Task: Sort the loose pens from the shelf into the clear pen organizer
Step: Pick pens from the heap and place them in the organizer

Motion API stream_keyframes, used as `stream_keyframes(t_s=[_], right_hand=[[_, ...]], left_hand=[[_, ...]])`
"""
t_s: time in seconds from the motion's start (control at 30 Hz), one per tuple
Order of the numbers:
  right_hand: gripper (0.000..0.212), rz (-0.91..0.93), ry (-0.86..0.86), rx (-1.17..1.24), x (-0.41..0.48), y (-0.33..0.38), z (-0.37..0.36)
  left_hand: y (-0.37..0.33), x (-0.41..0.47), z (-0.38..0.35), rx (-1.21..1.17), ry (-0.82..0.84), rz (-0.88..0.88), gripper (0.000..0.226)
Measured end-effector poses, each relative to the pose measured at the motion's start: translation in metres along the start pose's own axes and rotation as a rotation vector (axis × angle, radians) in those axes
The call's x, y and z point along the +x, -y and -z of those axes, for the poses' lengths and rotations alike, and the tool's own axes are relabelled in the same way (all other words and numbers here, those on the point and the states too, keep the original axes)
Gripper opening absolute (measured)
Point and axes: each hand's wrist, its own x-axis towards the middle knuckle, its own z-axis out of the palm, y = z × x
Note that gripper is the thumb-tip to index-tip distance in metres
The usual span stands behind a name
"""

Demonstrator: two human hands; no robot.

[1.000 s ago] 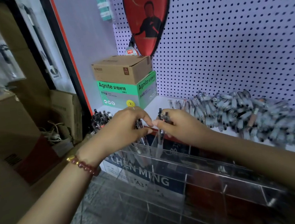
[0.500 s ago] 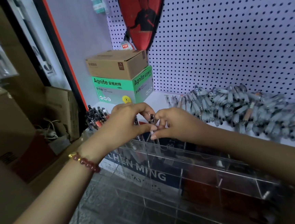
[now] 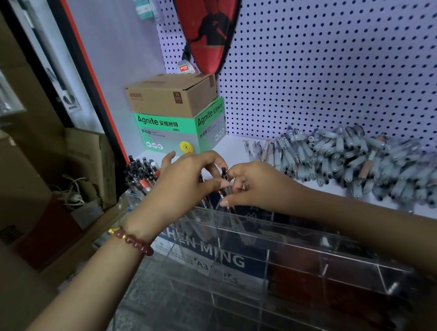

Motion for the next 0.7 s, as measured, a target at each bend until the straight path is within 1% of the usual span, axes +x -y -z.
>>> stream_keyframes(t_s=[0.1,0.13,0.17,0.23,0.3,0.33,0.4,0.47,0.53,0.63,0.7], right_hand=[[0.046,-0.028,0.08,-0.005,0.001,0.001,0.011],[0.047,-0.045,0.097,0.017,0.001,0.001,0.019],[0.041,-0.061,0.102,0.045,0.003,0.0,0.027],[0.023,-0.088,0.037,0.093,0.008,-0.008,0.046],[0.021,-0.143,-0.105,0.093,0.022,-0.025,0.06],[0.022,-0.193,-0.145,0.096,0.03,-0.035,0.064],[0.02,-0.294,-0.14,0.069,0.047,-0.058,0.065],[0.018,-0.311,-0.078,-0.084,0.064,-0.079,0.059],[0.021,-0.278,-0.009,-0.326,0.078,-0.087,0.052],[0.035,-0.303,0.019,-0.78,0.09,-0.085,0.038],[0.046,-0.384,0.068,-0.911,0.1,-0.085,0.028]], left_hand=[[0.002,0.0,0.003,-0.006,0.022,-0.014,0.016],[0.003,0.001,0.003,-0.013,0.026,-0.021,0.017],[0.004,0.001,0.004,-0.032,0.023,-0.028,0.017],[0.004,0.002,0.006,-0.098,0.003,-0.038,0.019],[0.003,0.002,0.008,-0.145,-0.019,-0.044,0.016],[0.003,0.003,0.009,-0.151,-0.032,-0.049,0.013],[0.003,0.005,0.01,-0.165,-0.062,-0.052,0.009],[0.003,0.008,0.009,-0.174,-0.076,-0.04,0.006],[0.005,0.014,0.007,-0.172,-0.08,-0.029,0.006],[0.007,0.022,0.007,-0.188,-0.098,-0.023,0.01],[0.008,0.025,0.006,-0.211,-0.106,-0.024,0.012]])
